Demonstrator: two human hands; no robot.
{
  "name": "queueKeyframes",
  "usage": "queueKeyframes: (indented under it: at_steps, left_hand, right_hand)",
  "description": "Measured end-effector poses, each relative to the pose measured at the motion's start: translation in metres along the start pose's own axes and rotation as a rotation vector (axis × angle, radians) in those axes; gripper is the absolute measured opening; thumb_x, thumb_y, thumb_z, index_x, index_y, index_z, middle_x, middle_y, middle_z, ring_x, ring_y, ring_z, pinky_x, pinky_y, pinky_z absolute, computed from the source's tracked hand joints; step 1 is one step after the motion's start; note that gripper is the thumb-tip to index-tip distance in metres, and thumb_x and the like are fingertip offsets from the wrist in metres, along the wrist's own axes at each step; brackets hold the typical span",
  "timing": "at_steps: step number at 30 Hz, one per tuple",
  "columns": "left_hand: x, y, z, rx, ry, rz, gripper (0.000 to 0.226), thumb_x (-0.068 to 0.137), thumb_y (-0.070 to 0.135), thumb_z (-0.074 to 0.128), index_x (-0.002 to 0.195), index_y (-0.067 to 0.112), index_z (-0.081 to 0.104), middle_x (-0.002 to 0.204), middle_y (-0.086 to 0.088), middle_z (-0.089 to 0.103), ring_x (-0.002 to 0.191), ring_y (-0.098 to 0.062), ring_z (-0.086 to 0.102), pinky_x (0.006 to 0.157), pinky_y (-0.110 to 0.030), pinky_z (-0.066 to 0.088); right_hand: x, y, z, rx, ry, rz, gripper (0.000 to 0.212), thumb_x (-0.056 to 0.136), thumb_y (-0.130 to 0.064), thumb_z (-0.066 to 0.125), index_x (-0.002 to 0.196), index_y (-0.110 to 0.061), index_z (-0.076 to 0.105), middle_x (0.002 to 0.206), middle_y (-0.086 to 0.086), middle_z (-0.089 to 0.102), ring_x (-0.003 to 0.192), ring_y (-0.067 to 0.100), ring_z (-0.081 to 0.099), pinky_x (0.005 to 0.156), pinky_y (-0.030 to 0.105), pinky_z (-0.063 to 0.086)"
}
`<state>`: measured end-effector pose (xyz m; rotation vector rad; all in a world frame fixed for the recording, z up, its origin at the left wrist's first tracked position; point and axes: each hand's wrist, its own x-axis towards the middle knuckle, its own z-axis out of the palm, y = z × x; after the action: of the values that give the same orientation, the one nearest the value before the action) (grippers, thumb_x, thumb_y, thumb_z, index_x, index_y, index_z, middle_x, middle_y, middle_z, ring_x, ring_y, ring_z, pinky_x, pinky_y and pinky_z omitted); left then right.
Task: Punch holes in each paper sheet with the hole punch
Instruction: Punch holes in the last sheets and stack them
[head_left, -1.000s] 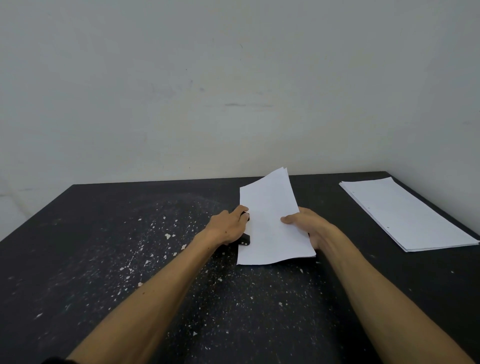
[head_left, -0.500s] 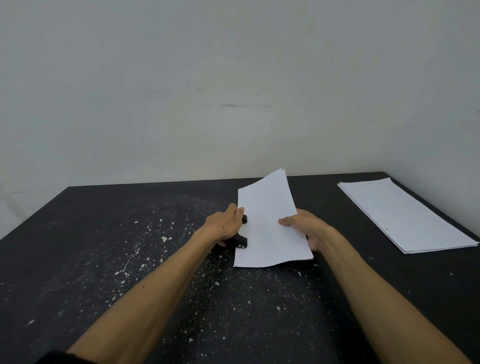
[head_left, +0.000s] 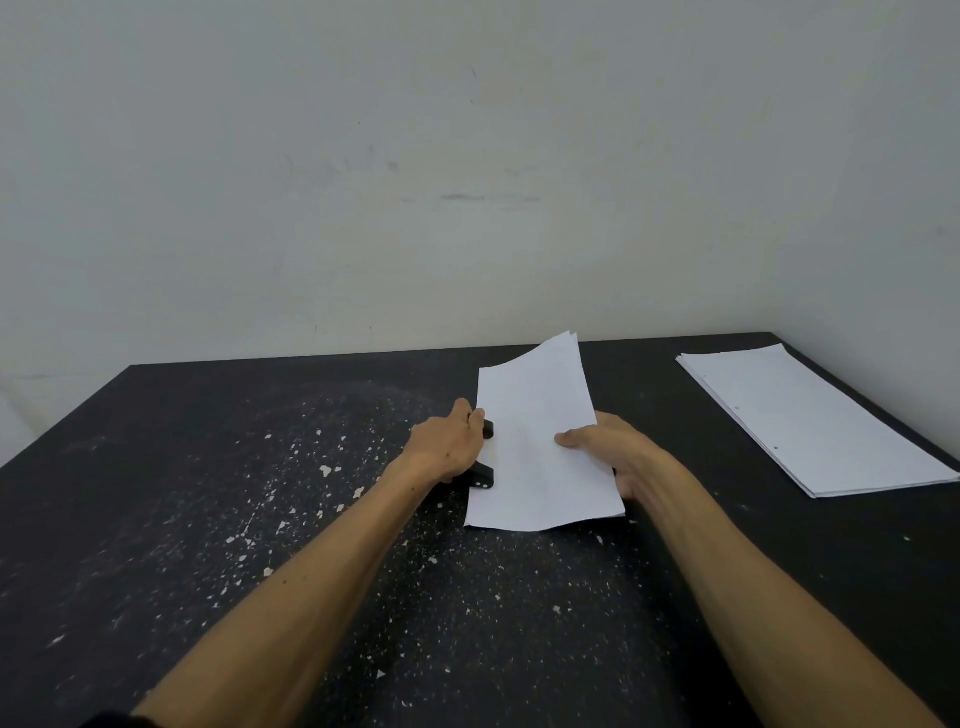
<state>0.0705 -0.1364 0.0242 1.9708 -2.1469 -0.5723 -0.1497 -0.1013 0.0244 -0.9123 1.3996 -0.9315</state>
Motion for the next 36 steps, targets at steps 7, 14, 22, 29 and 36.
queueKeyframes:
  at_steps: [7,14,22,29,36]
  left_hand:
    - [0.002,-0.001,0.003,0.024,0.018,0.000,0.043,0.107,0.046,0.017,0.131,0.017,0.038,0.113,-0.019,0.064,0.095,-0.038,0.062,0.088,-0.048,0.052]
    - [-0.002,0.007,0.007,0.409,0.158,0.174,0.074,0.102,0.063,0.022,0.142,0.003,0.040,0.141,-0.012,0.039,0.130,-0.030,0.042,0.103,-0.047,0.044]
    - [0.006,0.002,0.015,0.321,0.022,0.297,0.092,0.100,0.070,0.014,0.161,0.002,0.010,0.166,-0.013,0.022,0.154,-0.027,0.018,0.125,-0.044,0.023]
    - [0.008,-0.009,0.023,0.090,0.044,0.309,0.073,0.107,0.054,0.020,0.161,0.006,0.015,0.169,-0.006,0.019,0.157,-0.022,0.009,0.127,-0.039,0.014]
    - [0.012,-0.012,0.029,0.039,0.086,0.321,0.063,0.109,0.046,0.022,0.159,0.008,0.023,0.165,-0.005,0.029,0.154,-0.021,0.018,0.123,-0.036,0.019]
  right_hand:
    - [-0.001,-0.002,-0.001,-0.012,-0.016,0.018,0.017,0.100,-0.002,0.062,0.110,-0.015,0.067,0.113,0.011,0.075,0.101,0.032,0.073,0.083,0.047,0.059]
    - [-0.001,-0.002,-0.001,-0.037,-0.009,0.026,0.017,0.101,-0.004,0.062,0.110,-0.017,0.066,0.114,0.011,0.075,0.103,0.032,0.072,0.089,0.050,0.059]
    - [0.000,-0.001,0.000,-0.056,-0.009,0.022,0.018,0.101,-0.006,0.063,0.113,-0.018,0.067,0.114,0.009,0.076,0.102,0.031,0.074,0.080,0.044,0.061]
    - [0.003,0.000,0.000,-0.039,-0.009,0.027,0.018,0.100,-0.004,0.063,0.115,-0.015,0.067,0.115,0.010,0.076,0.104,0.031,0.073,0.087,0.047,0.060]
    - [0.003,0.001,-0.002,0.024,-0.020,0.030,0.016,0.102,-0.007,0.060,0.116,-0.012,0.068,0.114,0.010,0.077,0.104,0.031,0.074,0.086,0.046,0.060]
